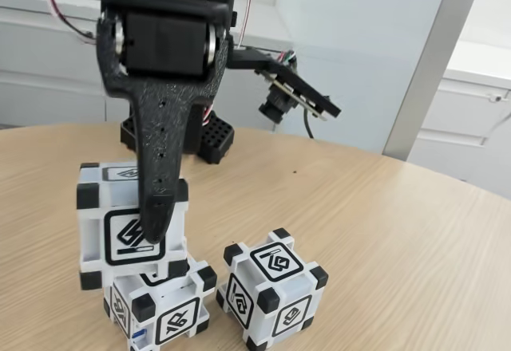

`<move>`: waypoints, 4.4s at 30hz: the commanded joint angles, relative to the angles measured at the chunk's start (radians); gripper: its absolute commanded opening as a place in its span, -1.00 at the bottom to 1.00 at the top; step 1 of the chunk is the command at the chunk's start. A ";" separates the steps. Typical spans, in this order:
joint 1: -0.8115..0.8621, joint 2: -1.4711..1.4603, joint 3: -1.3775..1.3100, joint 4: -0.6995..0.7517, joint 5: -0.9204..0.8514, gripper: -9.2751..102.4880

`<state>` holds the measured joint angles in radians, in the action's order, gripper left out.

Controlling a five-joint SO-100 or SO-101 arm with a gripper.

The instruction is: Stack cubes from left to right.

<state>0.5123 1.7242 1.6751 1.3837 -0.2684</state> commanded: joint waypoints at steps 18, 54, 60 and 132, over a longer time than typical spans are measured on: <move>-0.002 0.021 -0.040 0.049 -0.025 -0.46; -0.104 0.003 -0.034 0.075 -0.032 -0.47; -0.101 0.003 -0.029 0.075 -0.026 -0.47; -0.514 -0.035 -0.034 0.018 0.166 -0.18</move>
<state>-0.0138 1.6997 1.6736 1.4573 -0.0966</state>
